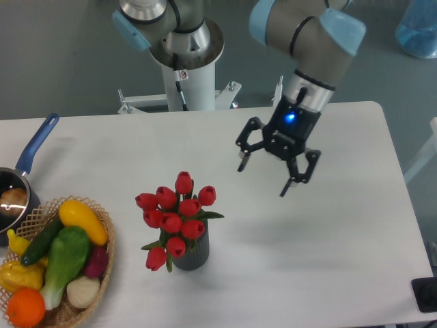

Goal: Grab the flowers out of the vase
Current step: 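Lower the open gripper toward the red tulip stems above the vase, then push the open gripper around the tulip bunch just above the vase rim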

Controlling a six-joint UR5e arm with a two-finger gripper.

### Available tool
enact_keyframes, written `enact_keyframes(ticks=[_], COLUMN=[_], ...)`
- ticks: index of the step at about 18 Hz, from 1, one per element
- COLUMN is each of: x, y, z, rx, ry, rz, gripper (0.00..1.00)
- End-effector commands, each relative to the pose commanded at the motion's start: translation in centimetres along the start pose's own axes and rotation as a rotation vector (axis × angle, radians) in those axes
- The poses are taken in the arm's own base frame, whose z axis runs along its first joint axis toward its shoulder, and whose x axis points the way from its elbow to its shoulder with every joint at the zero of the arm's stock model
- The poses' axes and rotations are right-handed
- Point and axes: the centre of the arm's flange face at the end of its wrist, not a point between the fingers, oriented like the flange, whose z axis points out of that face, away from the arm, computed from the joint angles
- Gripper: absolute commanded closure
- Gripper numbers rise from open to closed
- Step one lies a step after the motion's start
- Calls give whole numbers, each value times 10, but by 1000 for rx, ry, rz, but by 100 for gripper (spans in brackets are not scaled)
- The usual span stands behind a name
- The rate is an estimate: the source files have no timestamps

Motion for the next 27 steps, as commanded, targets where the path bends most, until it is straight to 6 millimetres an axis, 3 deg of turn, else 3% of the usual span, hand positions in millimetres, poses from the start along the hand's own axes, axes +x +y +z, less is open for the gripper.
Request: enact_keyframes(ticks=[6,27], x=[16,21], y=[-15,-24], z=[20,72], rx=[0,59], ry=[41,120], rz=[26,71], gripper=[0,0])
